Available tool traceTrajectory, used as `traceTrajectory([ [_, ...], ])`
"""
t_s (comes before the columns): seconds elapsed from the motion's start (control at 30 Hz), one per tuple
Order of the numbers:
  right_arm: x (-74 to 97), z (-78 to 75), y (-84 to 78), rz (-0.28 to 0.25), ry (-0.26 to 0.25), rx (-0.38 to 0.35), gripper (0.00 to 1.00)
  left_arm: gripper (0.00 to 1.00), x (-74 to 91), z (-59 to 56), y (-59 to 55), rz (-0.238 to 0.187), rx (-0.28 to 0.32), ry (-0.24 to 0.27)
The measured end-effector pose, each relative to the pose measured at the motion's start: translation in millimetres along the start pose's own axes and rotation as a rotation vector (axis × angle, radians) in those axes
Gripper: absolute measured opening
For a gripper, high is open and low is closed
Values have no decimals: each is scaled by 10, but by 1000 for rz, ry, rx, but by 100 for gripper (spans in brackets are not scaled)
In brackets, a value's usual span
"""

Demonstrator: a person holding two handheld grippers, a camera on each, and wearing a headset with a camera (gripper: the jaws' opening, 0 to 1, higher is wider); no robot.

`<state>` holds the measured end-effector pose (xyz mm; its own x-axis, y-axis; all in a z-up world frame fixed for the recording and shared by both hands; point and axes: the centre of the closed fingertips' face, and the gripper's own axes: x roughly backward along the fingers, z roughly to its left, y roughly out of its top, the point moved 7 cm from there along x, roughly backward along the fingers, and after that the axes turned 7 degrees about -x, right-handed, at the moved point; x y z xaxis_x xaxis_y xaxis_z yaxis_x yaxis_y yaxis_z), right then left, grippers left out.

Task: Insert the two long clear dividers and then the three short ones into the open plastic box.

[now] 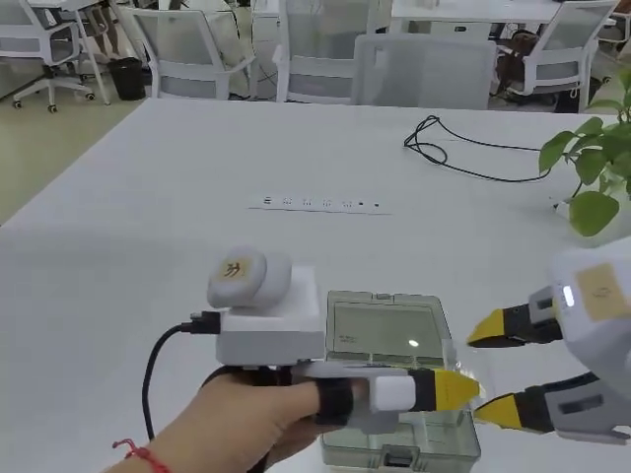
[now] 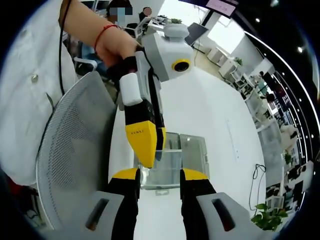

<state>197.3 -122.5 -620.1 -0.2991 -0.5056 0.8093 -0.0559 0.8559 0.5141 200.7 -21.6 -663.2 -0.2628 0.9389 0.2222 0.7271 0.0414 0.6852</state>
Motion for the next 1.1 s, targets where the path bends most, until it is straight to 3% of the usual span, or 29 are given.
traceTrajectory([
  [0.53, 1, 30, 72, 2, -1, 9, 33, 0, -7, -57, -22, 3, 34, -37],
  [1.1, -17, 44, 98, 3, -8, 26, 34, 0, 8, -28, -35, -14, 60, -26],
])
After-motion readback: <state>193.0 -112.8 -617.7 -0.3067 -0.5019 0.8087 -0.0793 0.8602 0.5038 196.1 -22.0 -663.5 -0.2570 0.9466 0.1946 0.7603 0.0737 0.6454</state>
